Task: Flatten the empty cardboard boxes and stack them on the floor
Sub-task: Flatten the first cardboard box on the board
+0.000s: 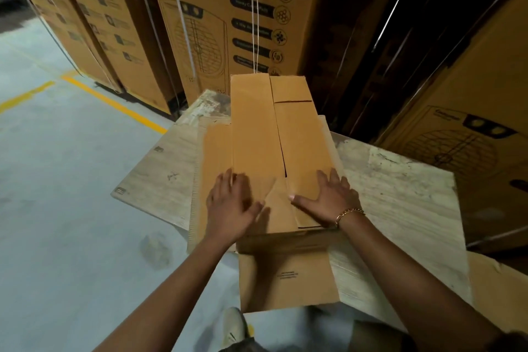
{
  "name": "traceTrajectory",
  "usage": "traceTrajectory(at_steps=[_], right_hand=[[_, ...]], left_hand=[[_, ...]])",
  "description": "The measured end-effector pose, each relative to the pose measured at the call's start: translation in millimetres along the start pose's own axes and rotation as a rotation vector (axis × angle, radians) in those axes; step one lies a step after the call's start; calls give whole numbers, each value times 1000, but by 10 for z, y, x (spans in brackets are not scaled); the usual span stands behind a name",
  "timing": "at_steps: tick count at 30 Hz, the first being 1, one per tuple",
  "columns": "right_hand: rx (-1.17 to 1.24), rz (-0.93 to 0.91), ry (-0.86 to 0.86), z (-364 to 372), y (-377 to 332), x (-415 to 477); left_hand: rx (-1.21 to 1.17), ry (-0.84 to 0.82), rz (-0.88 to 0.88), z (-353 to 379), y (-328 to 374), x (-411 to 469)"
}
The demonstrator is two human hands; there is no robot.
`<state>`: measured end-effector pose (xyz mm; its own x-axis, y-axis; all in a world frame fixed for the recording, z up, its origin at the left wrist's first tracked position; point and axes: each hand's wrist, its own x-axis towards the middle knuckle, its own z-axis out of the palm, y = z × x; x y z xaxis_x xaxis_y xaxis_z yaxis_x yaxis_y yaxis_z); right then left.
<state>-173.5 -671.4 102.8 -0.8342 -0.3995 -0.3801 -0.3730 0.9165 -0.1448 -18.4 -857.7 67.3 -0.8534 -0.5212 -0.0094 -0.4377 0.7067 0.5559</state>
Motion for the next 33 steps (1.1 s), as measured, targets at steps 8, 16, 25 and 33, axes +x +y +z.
traceTrajectory(at_steps=[8, 16, 25, 33], right_hand=[[-36, 63, -31, 47, -116, 39], [124, -103, 64, -256, 66, 34], [104, -356, 192, -483, 14, -100], [441, -378, 234, -554, 328, -94]], left_hand=[[381, -578, 119, 30, 610, 291], [723, -555, 96, 17, 980, 469], [803, -295, 160, -58, 1067, 339], [683, 59, 313, -51, 919, -91]])
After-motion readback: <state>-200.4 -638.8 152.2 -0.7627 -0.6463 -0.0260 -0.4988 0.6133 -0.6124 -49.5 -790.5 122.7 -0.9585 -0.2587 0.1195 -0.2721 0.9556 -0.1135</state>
